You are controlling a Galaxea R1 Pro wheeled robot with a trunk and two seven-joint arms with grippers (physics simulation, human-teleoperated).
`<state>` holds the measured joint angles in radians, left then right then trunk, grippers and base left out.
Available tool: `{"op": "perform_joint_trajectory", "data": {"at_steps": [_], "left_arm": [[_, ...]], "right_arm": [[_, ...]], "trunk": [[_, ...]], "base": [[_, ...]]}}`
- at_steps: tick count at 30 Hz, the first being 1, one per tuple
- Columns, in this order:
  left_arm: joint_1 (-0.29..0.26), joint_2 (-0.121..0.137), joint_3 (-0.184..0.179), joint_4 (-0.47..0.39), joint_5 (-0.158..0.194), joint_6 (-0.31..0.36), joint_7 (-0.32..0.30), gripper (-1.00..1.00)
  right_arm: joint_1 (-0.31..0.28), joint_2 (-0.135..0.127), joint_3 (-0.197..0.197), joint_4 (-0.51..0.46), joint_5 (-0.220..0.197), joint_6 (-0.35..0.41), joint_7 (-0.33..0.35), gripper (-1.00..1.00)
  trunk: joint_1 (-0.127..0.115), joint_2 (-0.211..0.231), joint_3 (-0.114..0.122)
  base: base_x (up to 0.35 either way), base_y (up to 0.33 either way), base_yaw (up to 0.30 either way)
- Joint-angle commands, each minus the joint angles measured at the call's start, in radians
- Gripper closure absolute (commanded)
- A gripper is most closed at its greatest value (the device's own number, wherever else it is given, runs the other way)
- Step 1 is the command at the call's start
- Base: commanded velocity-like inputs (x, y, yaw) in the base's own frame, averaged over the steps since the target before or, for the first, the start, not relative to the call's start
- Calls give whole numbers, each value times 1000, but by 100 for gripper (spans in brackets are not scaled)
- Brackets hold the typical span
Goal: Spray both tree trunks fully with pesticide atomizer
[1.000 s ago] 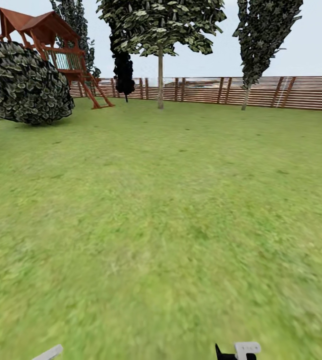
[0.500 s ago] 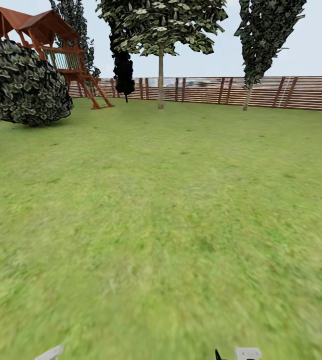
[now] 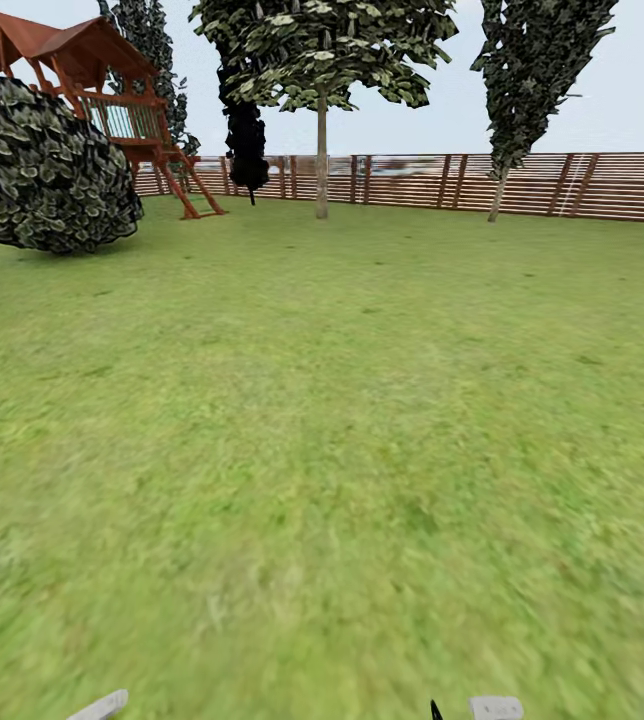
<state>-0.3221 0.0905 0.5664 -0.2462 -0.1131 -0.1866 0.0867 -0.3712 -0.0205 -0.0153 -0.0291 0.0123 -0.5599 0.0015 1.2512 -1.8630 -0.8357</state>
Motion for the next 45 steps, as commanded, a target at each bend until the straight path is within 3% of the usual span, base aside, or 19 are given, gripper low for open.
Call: {"op": "perform_joint_trajectory", "data": {"at_steps": [1,45], "left_arm": [[0,1,0,0,0,1,1,100],[0,-3,-4,13,-2,1,-7,100]], "right_arm": [[0,0,0,0,0,-1,0,-100],[0,0,0,0,0,0,0,-100]], "trunk": [[0,0,0],[0,0,0]], "base": [[341,0,0],[341,0,0]]}}
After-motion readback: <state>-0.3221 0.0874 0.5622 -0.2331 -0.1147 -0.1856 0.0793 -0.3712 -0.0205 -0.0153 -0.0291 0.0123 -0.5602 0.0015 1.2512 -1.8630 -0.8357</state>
